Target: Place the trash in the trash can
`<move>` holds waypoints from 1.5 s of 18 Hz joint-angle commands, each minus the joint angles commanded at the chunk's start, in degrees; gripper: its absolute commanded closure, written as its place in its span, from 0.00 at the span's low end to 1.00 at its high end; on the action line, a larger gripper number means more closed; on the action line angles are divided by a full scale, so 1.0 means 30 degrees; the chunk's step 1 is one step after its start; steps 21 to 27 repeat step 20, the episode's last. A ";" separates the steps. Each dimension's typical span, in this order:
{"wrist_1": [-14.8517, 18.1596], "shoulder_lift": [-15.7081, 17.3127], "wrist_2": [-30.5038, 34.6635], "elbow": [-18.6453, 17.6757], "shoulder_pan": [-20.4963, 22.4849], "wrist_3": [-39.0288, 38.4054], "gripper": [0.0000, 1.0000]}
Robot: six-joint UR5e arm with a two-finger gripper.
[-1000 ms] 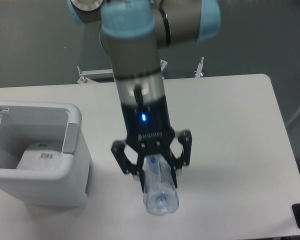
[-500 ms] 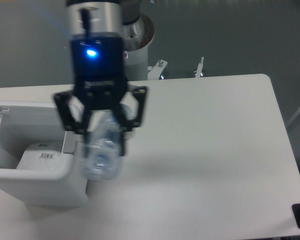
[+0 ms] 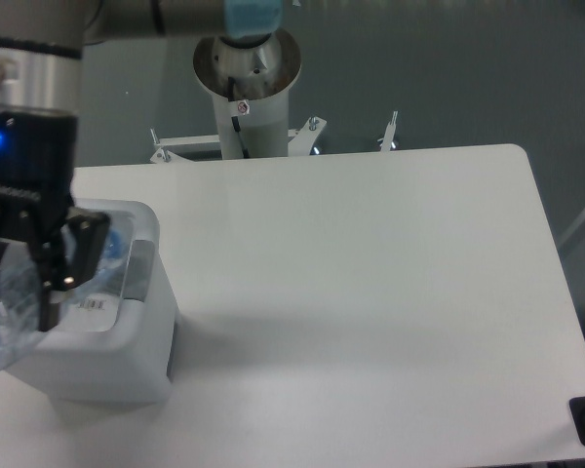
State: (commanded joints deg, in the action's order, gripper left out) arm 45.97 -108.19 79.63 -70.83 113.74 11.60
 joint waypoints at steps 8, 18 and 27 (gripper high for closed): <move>0.0029 0.0438 0.0174 -0.1613 -0.0119 0.0174 0.00; 0.0263 0.1492 0.4013 -0.2404 0.2693 0.3690 0.00; 0.0264 0.1785 0.3985 -0.2609 0.2955 0.3691 0.00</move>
